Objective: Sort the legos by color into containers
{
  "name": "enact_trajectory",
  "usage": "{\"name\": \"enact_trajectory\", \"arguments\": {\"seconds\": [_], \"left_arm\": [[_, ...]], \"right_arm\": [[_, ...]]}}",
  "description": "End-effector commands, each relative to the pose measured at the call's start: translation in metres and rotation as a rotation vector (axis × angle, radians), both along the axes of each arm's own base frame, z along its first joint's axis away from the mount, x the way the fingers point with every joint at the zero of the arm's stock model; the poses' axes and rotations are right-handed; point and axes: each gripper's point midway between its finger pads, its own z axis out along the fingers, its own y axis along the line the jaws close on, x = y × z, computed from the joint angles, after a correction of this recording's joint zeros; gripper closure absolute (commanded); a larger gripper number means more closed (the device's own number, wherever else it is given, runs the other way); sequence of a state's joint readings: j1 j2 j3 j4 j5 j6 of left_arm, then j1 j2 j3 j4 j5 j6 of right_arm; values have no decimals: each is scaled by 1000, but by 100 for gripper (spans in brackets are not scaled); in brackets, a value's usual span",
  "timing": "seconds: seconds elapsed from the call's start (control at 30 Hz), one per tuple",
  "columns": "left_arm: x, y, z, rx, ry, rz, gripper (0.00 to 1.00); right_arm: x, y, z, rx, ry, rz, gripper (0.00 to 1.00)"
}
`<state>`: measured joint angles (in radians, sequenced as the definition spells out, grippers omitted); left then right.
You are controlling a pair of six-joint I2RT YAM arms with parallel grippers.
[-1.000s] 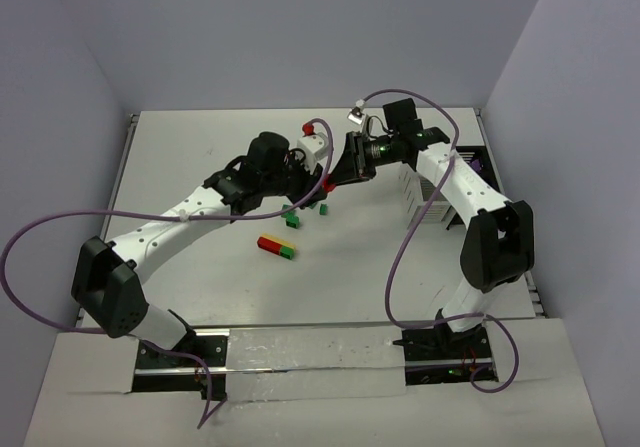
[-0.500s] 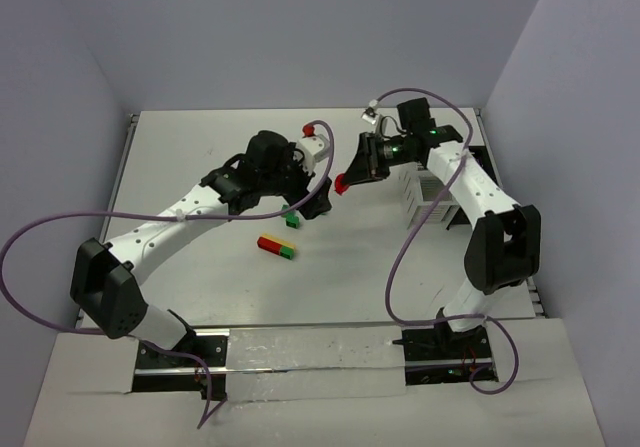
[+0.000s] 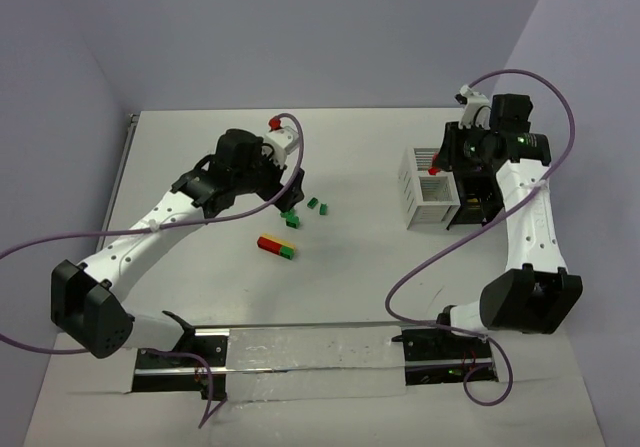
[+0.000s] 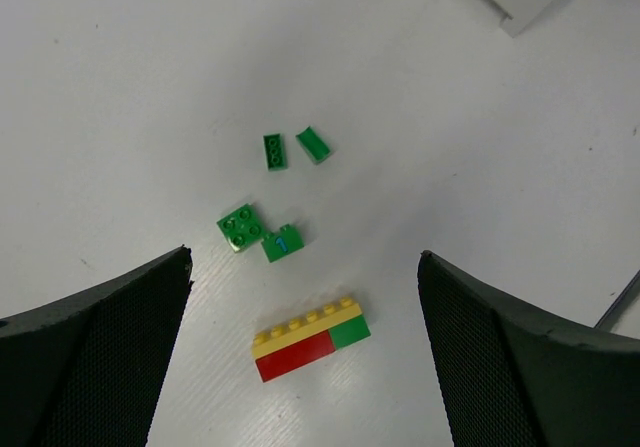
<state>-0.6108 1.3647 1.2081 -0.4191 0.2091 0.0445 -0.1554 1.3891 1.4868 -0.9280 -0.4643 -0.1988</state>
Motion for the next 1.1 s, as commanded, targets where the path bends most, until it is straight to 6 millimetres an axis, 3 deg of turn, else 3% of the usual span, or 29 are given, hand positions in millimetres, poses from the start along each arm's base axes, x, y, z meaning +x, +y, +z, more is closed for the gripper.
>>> {"name": "enact_trajectory", "arguments": {"seconds": [0.0,0.17,0.47,0.7,0.8,0.93,1.07], "left_arm": [[1,9,-1,13,-1,-10,1],[5,13,-6,23,7,5,1],[10,21,-26,58,44,12,1],[6,33,-42,87,72,-58,1],[-2,40,-51,123,71,-133,1],[-18,45,-64,171,62,-246,1],[-31,54,-80,207,50,-304,2]], "right_arm": [[11,-35,-18,-185,30,-62,100],[20,-41,-29,-205,48,-67,96],[21,-31,-61,-199,107,-30,88],[17,-25,-79,-221,131,-7,63],[15,-23,-84,-227,139,-3,39],[13,-20,-83,-228,136,1,26],[10,-13,-74,-214,124,9,21]]}}
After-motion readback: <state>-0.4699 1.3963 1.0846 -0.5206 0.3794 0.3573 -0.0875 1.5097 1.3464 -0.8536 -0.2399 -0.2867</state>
